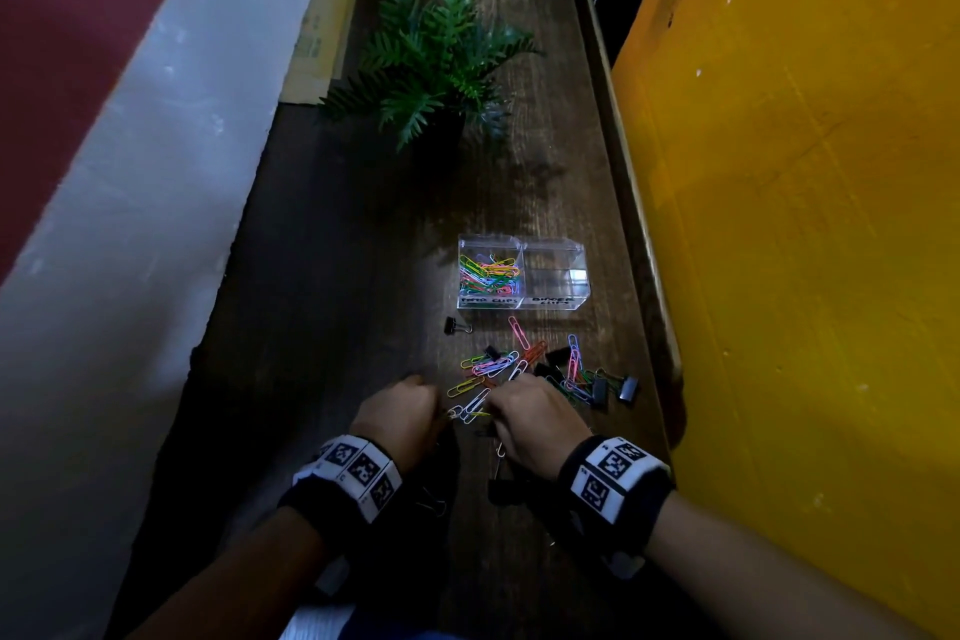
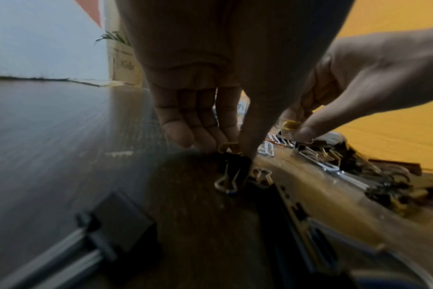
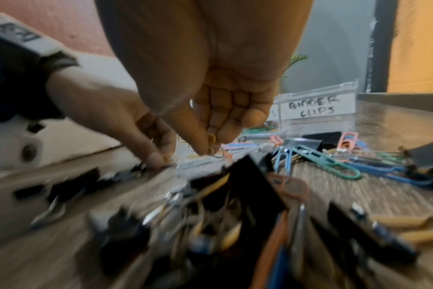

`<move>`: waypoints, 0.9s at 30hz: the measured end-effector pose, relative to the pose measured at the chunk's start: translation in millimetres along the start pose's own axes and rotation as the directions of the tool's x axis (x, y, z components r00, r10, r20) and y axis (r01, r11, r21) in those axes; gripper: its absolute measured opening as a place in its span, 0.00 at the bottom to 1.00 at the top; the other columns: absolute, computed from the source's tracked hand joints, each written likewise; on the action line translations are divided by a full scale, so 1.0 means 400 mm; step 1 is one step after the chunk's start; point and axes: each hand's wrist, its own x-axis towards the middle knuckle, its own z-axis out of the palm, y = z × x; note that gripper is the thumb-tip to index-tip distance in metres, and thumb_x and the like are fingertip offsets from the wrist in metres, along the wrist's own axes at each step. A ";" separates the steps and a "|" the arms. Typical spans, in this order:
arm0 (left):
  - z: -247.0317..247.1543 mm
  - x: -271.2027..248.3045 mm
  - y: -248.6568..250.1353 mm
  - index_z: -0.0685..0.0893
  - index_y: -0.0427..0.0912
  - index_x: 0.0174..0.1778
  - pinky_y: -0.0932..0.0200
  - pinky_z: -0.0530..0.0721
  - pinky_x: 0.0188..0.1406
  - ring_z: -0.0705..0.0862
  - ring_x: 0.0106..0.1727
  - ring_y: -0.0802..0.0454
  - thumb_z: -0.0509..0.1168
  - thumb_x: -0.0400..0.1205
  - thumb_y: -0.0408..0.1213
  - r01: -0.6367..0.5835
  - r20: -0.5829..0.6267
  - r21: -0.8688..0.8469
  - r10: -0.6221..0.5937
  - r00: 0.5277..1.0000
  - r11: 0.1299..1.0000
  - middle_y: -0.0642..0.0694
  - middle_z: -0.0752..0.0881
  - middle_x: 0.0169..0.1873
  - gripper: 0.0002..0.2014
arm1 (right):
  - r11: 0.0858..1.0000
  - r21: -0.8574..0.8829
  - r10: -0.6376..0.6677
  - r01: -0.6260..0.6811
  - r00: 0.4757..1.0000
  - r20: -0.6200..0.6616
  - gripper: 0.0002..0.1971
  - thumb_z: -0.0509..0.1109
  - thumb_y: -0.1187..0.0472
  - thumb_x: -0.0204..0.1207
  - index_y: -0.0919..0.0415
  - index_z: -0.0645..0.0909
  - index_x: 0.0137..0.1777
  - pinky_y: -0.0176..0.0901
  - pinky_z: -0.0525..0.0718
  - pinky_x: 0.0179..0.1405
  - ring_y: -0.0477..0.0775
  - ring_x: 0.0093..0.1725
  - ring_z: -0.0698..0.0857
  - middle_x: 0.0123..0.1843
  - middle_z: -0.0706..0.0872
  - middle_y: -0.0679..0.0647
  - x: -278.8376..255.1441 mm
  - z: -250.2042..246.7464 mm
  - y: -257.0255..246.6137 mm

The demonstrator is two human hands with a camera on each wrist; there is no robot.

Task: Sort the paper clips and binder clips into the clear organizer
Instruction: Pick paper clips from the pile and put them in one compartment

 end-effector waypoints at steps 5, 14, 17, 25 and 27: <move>-0.003 0.010 -0.005 0.79 0.45 0.55 0.51 0.80 0.51 0.81 0.57 0.46 0.59 0.82 0.49 0.002 0.037 -0.038 -0.001 0.999 0.999 0.46 0.79 0.57 0.14 | 0.994 0.105 0.045 -0.038 0.997 -0.060 0.06 0.67 0.64 0.76 0.60 0.85 0.47 0.49 0.78 0.55 0.56 0.48 0.80 0.45 0.88 0.55 0.024 -0.044 0.018; -0.016 0.014 -0.024 0.80 0.46 0.48 0.52 0.80 0.45 0.84 0.50 0.43 0.60 0.81 0.49 -0.045 -0.002 -0.121 0.045 0.999 0.992 0.44 0.85 0.50 0.11 | 0.979 0.162 0.157 -0.121 0.961 -0.228 0.05 0.70 0.63 0.73 0.57 0.82 0.49 0.50 0.81 0.48 0.57 0.46 0.83 0.43 0.86 0.56 0.186 -0.204 0.066; -0.078 0.029 -0.028 0.81 0.45 0.45 0.54 0.79 0.42 0.84 0.48 0.41 0.63 0.80 0.48 -0.050 -0.090 -0.182 0.034 0.995 0.982 0.44 0.86 0.45 0.10 | 0.976 0.119 0.204 -0.183 0.960 -0.192 0.06 0.70 0.61 0.75 0.52 0.81 0.50 0.46 0.80 0.49 0.54 0.49 0.82 0.48 0.84 0.53 0.240 -0.229 0.080; -0.278 0.176 0.002 0.83 0.47 0.42 0.52 0.84 0.41 0.85 0.43 0.42 0.68 0.76 0.46 -0.125 -0.362 -0.181 0.052 0.931 0.976 0.44 0.88 0.40 0.06 | 0.984 0.023 0.176 -0.175 0.973 -0.151 0.10 0.69 0.57 0.77 0.48 0.82 0.57 0.50 0.71 0.60 0.56 0.61 0.74 0.55 0.82 0.51 0.223 -0.187 0.110; -0.305 0.222 0.024 0.83 0.47 0.43 0.50 0.84 0.43 0.85 0.45 0.40 0.68 0.76 0.45 -0.158 -0.369 -0.133 0.099 0.924 0.979 0.42 0.88 0.42 0.06 | 0.988 0.037 0.158 -0.153 0.964 -0.212 0.12 0.69 0.59 0.74 0.47 0.84 0.56 0.49 0.71 0.59 0.57 0.59 0.75 0.53 0.84 0.50 0.199 -0.168 0.129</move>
